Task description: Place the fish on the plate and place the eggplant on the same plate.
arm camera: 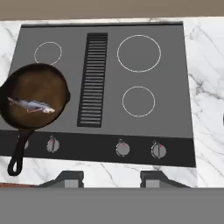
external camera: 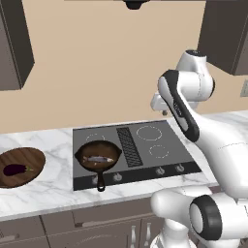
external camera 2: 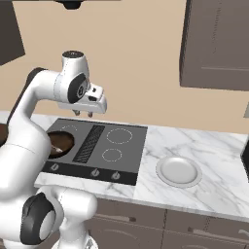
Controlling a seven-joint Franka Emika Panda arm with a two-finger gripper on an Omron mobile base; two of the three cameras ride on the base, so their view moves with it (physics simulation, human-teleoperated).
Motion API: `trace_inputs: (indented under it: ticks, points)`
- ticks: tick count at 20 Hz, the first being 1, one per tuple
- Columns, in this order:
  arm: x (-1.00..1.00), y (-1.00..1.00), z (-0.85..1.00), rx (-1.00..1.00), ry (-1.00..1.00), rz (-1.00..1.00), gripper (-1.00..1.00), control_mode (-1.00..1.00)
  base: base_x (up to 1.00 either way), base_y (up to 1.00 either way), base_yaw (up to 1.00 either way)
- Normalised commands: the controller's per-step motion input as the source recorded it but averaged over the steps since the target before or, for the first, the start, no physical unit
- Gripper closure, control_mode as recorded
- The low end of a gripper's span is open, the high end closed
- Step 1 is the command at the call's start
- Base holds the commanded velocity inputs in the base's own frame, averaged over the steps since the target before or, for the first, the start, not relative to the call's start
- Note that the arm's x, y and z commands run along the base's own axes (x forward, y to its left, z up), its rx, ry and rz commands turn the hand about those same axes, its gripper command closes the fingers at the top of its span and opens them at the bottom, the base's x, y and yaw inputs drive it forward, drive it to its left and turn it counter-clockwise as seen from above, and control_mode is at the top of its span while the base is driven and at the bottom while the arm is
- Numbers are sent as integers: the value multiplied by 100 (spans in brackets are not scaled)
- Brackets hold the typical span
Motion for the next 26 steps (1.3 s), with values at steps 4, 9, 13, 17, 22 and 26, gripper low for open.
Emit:
trace_inputs:
  ticks: [4,9,13,17,22,26]
  points:
    - [0,27,0,0,0,0,-100,-100,0,0,0]
    - [0,90,-6,-2,-4,11,-100,-100,0,0,0]
    - [5,93,-27,-13,3,40,-100,-100,0,0,0]
    - [4,49,-52,-18,13,46,-100,-100,0,0,0]
    - [17,24,-50,-23,25,26,-100,-100,0,0,0]
    - [19,65,-57,-12,10,23,-100,-100,0,0,0]
